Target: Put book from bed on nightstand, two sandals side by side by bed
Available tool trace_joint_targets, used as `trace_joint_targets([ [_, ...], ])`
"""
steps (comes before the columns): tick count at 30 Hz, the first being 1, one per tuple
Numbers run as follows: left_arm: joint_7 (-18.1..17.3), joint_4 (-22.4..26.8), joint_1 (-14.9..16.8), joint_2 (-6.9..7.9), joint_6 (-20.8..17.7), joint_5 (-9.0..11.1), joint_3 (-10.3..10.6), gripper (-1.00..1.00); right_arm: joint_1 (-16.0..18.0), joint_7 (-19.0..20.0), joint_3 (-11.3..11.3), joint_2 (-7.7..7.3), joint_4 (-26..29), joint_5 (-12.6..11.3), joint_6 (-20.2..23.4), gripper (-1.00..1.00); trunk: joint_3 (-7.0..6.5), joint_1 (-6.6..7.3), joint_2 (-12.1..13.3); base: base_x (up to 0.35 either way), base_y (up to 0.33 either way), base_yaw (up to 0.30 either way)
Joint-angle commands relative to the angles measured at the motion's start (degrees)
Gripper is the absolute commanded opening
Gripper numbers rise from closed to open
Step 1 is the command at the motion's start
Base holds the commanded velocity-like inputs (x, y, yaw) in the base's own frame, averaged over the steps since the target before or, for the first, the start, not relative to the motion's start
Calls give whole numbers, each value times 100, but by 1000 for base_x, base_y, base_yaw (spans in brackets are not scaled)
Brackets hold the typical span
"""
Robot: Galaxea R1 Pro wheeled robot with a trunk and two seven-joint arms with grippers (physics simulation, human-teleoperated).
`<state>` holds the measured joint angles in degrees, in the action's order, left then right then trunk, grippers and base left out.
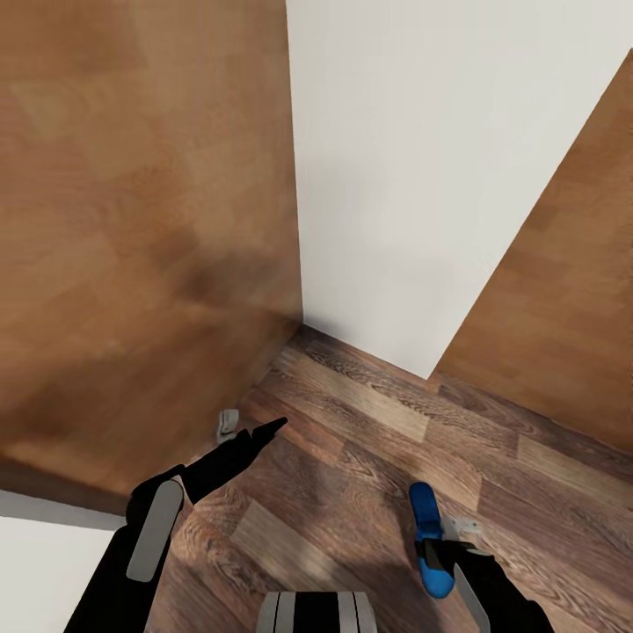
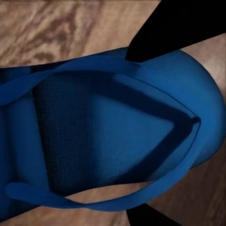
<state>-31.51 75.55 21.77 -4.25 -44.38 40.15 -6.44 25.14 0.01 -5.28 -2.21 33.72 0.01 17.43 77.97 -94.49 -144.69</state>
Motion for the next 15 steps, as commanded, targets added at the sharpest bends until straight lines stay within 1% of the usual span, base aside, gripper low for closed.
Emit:
trace_joint_targets([
  [1,-17,-3,3,-6,-35,2,-15,100,0,-1,-8,1,11,-1,32,-100,-19,3,0,0,0,0],
  [4,-14,-5,3,-6,-35,2,-3,100,0,7,-8,1,12,-1,32,-100,-85,11,4,0,0,0],
  [6,-13,-22,3,-6,-29,2,73,100,0,29,-8,1,12,-3,30,-100,-130,16,7,0,0,0],
  [13,-16,-227,3,-6,-20,-6,139,100,-5,69,5,1,-56,-28,28,-100,-285,34,16,0,0,0],
  [15,-14,-338,3,-6,-14,-10,202,100,-7,108,23,1,-85,-29,20,-100,-329,39,19,0,0,0],
])
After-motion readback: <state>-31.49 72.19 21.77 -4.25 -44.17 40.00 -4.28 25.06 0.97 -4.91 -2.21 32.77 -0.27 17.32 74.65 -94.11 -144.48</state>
